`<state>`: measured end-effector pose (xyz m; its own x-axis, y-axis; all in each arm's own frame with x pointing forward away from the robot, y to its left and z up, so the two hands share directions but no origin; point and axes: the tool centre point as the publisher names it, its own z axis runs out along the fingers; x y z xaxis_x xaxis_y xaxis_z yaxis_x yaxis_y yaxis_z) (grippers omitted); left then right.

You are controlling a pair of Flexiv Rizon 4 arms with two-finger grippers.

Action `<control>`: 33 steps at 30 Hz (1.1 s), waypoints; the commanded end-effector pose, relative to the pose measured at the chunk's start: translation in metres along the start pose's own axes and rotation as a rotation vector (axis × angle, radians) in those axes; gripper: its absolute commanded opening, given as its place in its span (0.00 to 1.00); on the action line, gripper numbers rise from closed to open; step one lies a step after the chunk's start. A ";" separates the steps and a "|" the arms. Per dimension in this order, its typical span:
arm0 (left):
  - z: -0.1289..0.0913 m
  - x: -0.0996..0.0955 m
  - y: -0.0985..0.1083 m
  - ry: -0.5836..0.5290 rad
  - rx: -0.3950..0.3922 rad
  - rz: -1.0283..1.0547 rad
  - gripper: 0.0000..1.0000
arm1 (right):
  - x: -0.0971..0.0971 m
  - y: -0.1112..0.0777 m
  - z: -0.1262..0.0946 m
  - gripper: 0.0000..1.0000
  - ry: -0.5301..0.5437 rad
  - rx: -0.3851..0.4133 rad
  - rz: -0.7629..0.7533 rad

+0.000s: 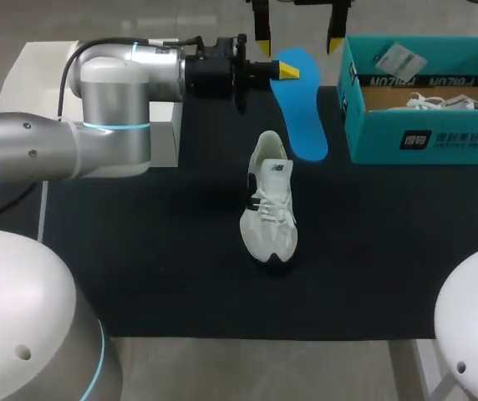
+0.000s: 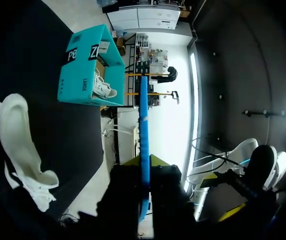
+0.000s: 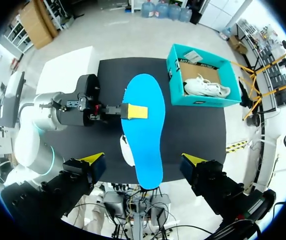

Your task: Take the shoe out of the shoebox, open the shoe tongue, remove and reinsert the insole, then place the shoe into the shoebox

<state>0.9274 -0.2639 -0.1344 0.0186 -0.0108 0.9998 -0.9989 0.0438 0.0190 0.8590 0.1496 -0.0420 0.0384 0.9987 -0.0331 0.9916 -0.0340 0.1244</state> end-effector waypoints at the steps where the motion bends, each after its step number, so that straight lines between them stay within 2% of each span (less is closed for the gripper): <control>1: -0.001 0.001 0.002 -0.004 0.004 0.000 0.00 | -0.004 -0.001 0.001 1.00 0.012 -0.002 0.000; 26: -0.001 0.001 0.002 -0.004 0.004 0.000 0.00 | -0.004 -0.001 0.001 1.00 0.012 -0.002 0.000; 28: -0.001 0.001 0.002 -0.004 0.004 0.000 0.00 | -0.016 -0.001 0.006 1.00 0.125 -0.010 0.039; 30: -0.001 0.001 0.002 -0.004 0.004 0.000 0.00 | -0.027 -0.001 0.011 1.00 0.169 -0.028 0.056; 33: -0.001 0.001 0.002 -0.004 0.004 0.000 0.00 | -0.041 -0.002 0.015 1.00 0.303 -0.058 0.071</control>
<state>0.9263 -0.2631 -0.1339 0.0185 -0.0118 0.9998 -0.9989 0.0422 0.0190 0.8680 0.1402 -0.0425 0.0849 0.9948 0.0557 0.9861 -0.0920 0.1387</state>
